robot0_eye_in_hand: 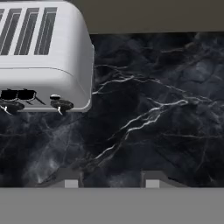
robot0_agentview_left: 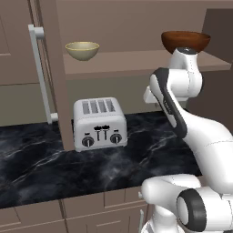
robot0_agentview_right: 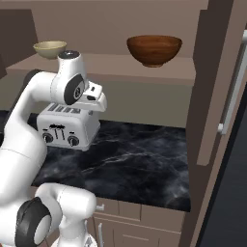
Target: Take the smaller bowl and place it next to the appetizer plate on the dining counter , and place the larger bowl next to the plate with cooked food.
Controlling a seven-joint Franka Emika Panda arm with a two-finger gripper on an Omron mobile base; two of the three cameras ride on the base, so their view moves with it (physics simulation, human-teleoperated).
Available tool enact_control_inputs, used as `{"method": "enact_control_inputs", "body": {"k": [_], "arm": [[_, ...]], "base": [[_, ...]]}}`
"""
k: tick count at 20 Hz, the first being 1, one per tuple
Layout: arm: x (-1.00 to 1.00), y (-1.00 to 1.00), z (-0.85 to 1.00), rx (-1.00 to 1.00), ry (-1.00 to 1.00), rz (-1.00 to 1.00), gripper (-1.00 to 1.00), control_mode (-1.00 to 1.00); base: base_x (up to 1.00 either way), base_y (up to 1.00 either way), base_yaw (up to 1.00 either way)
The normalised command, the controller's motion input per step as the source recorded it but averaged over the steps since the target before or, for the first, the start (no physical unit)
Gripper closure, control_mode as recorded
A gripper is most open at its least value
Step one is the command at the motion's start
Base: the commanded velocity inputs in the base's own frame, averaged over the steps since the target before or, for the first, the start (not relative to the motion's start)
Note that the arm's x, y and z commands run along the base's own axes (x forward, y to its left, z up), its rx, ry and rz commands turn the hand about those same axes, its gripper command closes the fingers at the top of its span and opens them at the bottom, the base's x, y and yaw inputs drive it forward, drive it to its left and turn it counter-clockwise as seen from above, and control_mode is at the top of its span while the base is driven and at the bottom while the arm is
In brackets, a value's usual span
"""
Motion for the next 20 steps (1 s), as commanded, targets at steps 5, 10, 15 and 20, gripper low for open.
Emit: {"method": "enact_control_inputs", "body": {"k": [5, 10, 15, 20], "arm": [[-0.03, -0.02, 0.17, 0.01, -0.08, -0.12, -1.00, -1.00], [-0.16, -0.14, 0.54, 0.04, -0.10, -0.41, -1.00, -1.00], [-0.05, -0.32, 0.62, 0.06, -0.16, -0.47, -1.00, -1.00], [0.00, -0.43, 0.69, 0.04, -0.27, -0.30, -1.00, -1.00]], "base": [[0.00, 0.00, 0.00], [0.00, 0.00, 0.00], [0.00, 0.00, 0.00], [0.00, 0.00, 0.00]]}}
